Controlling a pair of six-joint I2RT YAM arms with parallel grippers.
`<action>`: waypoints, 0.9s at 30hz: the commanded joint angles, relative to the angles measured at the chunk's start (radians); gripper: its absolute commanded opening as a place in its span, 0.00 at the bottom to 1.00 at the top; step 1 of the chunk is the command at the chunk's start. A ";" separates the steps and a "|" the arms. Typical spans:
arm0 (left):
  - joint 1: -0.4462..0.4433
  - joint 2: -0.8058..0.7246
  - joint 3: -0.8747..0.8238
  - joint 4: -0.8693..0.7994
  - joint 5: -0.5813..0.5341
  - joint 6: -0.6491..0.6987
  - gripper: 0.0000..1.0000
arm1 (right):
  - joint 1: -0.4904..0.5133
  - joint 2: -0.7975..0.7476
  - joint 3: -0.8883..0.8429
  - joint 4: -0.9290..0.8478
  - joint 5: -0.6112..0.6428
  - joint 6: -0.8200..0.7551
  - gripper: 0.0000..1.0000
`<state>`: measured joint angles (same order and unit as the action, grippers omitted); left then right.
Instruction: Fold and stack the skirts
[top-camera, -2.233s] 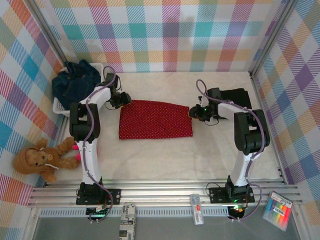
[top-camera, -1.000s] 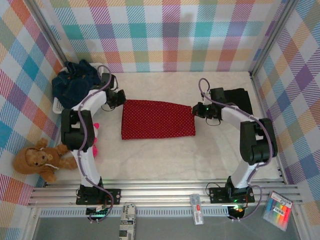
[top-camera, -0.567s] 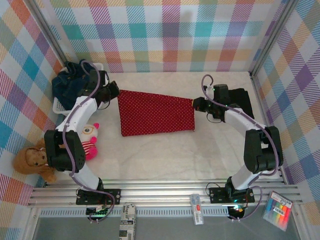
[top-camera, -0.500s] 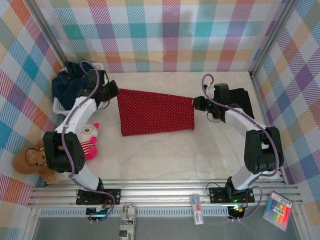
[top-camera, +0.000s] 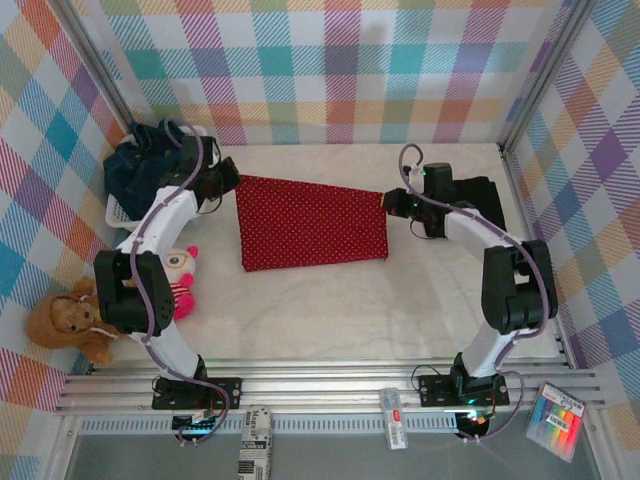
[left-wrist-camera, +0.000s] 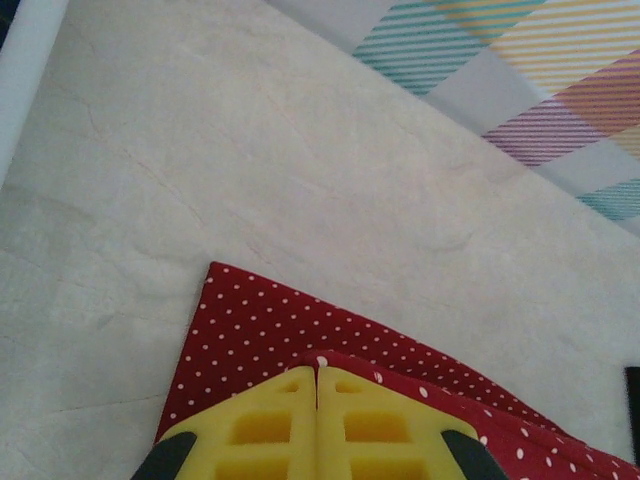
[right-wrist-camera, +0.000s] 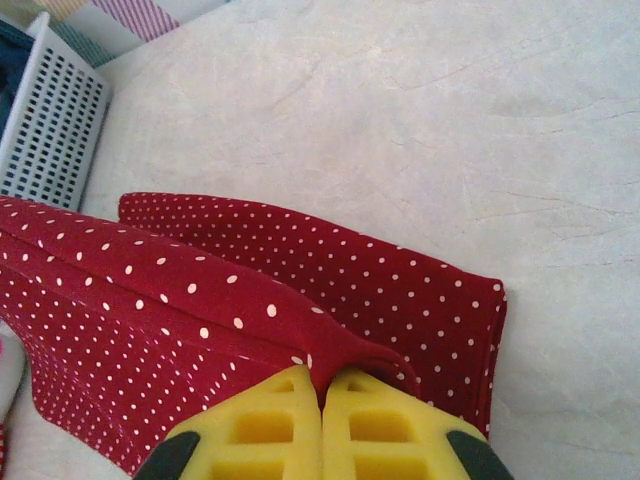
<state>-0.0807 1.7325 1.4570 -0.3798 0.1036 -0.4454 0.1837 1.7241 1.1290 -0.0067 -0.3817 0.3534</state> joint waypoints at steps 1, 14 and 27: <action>0.002 0.055 0.053 -0.036 -0.028 -0.002 0.00 | 0.000 0.047 0.052 -0.030 0.015 -0.022 0.00; 0.002 0.242 0.165 -0.110 -0.004 -0.011 0.00 | -0.001 0.159 0.113 -0.074 0.045 -0.026 0.05; -0.047 0.276 0.300 -0.329 -0.020 -0.005 1.00 | 0.014 0.128 0.164 -0.218 0.035 0.062 0.99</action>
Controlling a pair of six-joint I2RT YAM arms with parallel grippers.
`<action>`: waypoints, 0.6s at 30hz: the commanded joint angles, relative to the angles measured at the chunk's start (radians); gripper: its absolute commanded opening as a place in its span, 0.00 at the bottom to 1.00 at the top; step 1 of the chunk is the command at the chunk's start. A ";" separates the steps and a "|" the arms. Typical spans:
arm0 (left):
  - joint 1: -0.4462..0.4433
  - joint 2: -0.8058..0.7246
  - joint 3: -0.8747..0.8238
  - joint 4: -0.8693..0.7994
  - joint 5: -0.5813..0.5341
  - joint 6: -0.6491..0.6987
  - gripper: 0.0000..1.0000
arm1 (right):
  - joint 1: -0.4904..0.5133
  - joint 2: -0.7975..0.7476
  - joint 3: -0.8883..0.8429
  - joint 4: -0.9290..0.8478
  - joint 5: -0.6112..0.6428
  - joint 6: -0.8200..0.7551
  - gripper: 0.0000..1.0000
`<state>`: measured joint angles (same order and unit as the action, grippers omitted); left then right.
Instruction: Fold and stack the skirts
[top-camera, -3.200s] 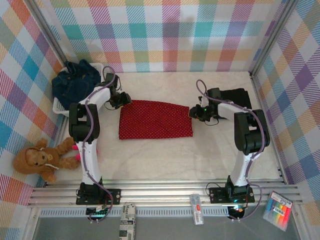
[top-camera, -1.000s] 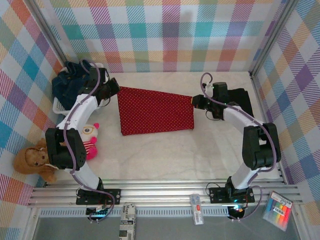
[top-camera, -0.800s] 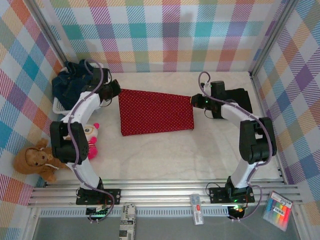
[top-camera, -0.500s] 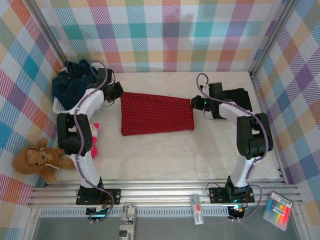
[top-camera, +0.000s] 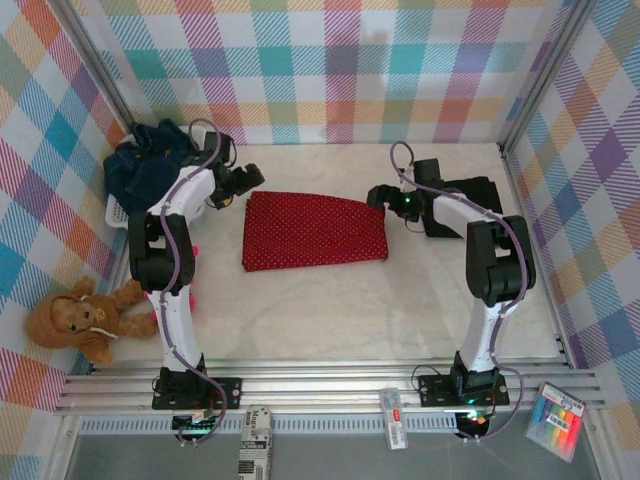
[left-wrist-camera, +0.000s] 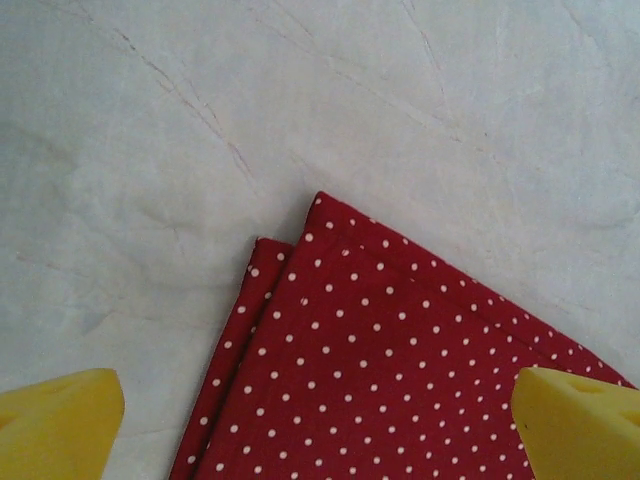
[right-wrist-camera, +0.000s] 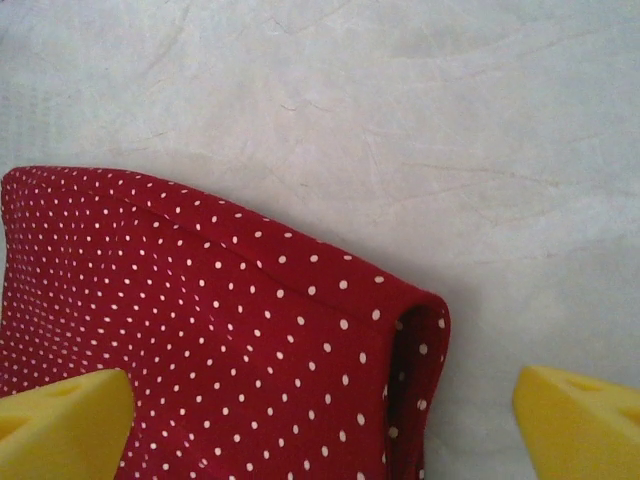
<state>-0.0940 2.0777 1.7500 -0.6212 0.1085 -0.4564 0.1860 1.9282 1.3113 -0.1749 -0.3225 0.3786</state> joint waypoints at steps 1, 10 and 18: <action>-0.050 -0.098 -0.014 -0.093 -0.037 0.002 1.00 | 0.020 -0.099 -0.030 -0.059 -0.036 0.044 0.99; -0.189 -0.228 -0.298 0.175 0.318 -0.278 1.00 | 0.149 -0.118 -0.122 0.047 -0.203 0.278 0.99; -0.227 -0.191 -0.385 0.163 0.240 -0.326 1.00 | 0.218 -0.052 -0.113 0.042 -0.133 0.345 0.99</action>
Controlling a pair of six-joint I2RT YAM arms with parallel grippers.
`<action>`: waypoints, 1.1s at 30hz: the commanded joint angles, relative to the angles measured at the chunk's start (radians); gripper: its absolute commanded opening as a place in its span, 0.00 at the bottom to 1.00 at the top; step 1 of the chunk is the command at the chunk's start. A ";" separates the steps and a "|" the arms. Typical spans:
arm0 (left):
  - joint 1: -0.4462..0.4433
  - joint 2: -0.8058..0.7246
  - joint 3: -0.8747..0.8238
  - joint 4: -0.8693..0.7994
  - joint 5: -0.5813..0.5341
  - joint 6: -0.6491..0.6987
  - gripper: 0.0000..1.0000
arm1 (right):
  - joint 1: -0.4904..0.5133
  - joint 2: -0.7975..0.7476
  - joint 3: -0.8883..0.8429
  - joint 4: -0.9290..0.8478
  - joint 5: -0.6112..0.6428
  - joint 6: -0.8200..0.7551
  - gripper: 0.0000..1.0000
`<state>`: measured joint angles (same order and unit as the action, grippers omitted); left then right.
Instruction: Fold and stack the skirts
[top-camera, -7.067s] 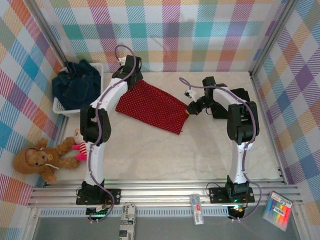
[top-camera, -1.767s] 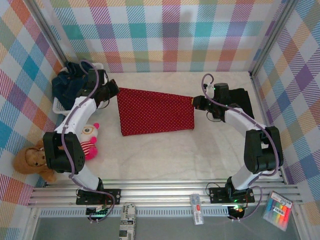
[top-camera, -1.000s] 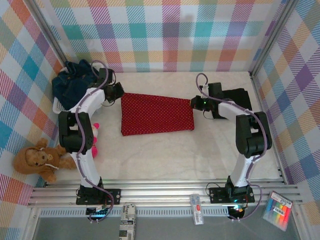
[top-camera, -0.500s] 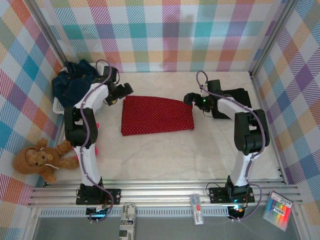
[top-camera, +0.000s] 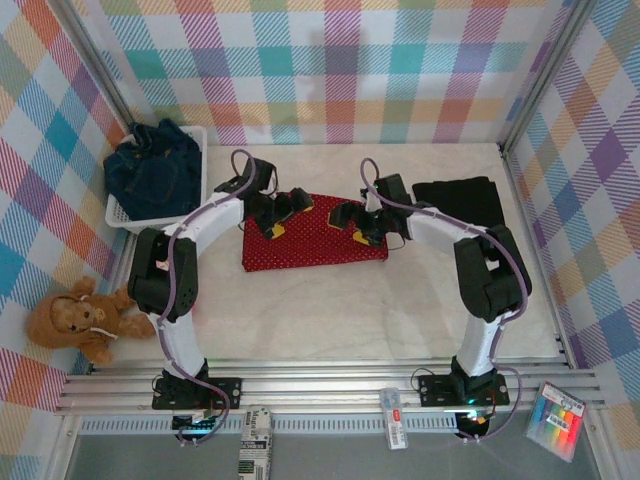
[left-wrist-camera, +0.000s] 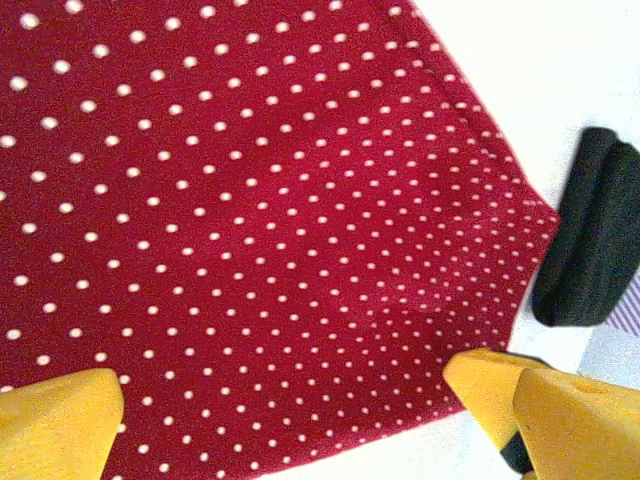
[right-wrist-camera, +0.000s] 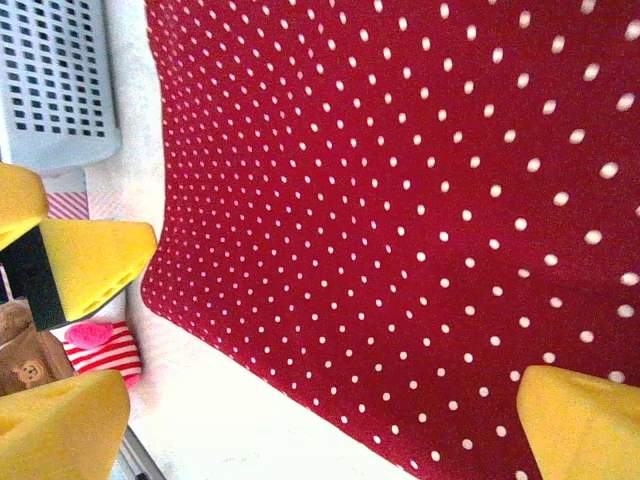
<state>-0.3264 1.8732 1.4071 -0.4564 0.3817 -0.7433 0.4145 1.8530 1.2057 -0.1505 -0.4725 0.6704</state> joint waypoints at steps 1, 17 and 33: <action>0.006 0.011 -0.072 -0.003 -0.048 -0.045 1.00 | -0.010 0.023 -0.017 0.014 0.024 0.055 0.99; -0.005 -0.084 -0.232 0.073 0.038 -0.126 1.00 | 0.052 0.012 -0.029 0.056 -0.076 0.118 0.99; 0.067 -0.148 -0.442 0.169 -0.196 -0.206 1.00 | 0.070 0.050 -0.121 0.163 -0.006 0.225 0.99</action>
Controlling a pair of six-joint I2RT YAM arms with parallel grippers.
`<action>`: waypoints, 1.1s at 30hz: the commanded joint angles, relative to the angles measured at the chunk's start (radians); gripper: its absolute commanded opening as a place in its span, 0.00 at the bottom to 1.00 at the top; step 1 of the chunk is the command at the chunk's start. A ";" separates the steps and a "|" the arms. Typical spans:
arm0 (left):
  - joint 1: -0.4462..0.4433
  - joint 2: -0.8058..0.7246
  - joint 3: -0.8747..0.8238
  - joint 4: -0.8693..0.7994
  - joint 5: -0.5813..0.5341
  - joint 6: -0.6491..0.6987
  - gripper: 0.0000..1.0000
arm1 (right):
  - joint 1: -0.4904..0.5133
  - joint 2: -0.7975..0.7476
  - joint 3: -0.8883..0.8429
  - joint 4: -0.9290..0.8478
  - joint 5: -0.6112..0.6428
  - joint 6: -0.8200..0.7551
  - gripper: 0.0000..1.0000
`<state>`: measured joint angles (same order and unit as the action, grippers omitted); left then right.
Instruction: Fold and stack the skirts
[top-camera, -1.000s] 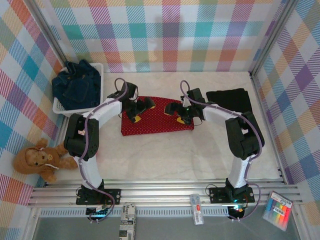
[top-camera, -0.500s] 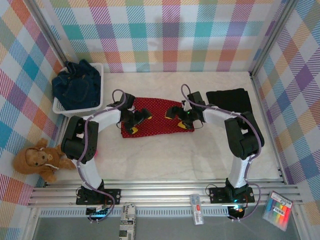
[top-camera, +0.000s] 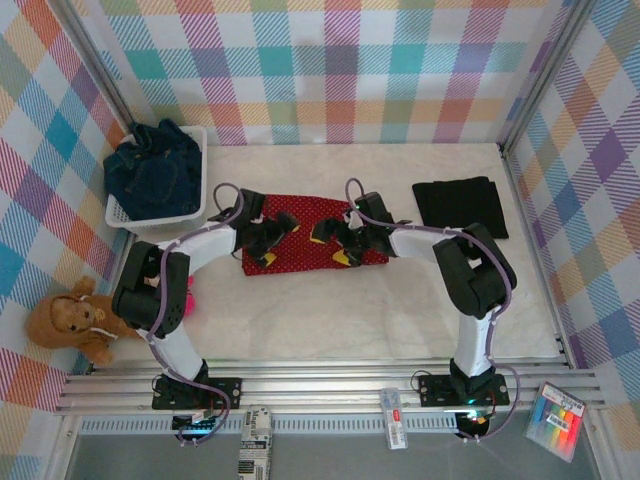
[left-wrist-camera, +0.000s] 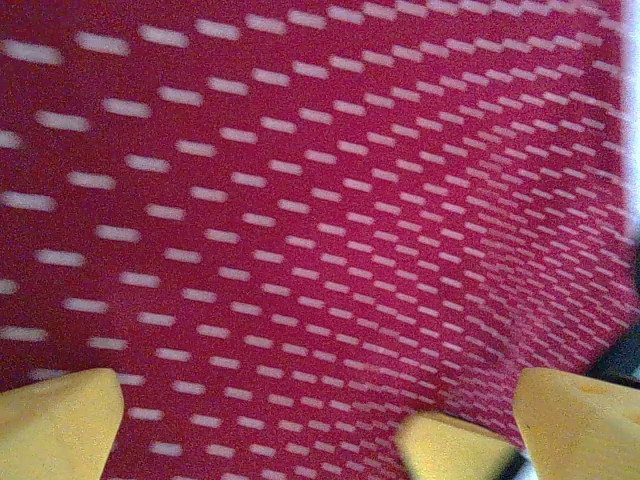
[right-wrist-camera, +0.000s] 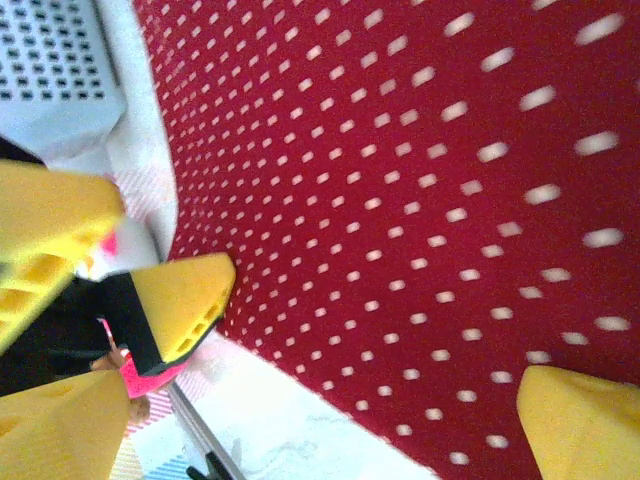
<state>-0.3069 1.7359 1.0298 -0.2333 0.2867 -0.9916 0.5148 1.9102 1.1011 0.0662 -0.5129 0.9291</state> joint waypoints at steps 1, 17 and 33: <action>0.060 -0.007 -0.080 -0.054 -0.099 0.047 1.00 | -0.044 -0.015 -0.017 -0.085 0.044 -0.056 0.99; -0.013 -0.116 0.092 -0.215 -0.161 0.241 1.00 | -0.172 -0.261 -0.128 -0.365 0.438 -0.074 0.99; -0.265 0.136 0.347 -0.314 0.012 0.218 0.37 | -0.179 -0.257 -0.288 -0.073 0.260 0.178 0.74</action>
<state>-0.5495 1.8198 1.3479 -0.4953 0.2443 -0.7700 0.3378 1.6451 0.8295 -0.0776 -0.2214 1.0534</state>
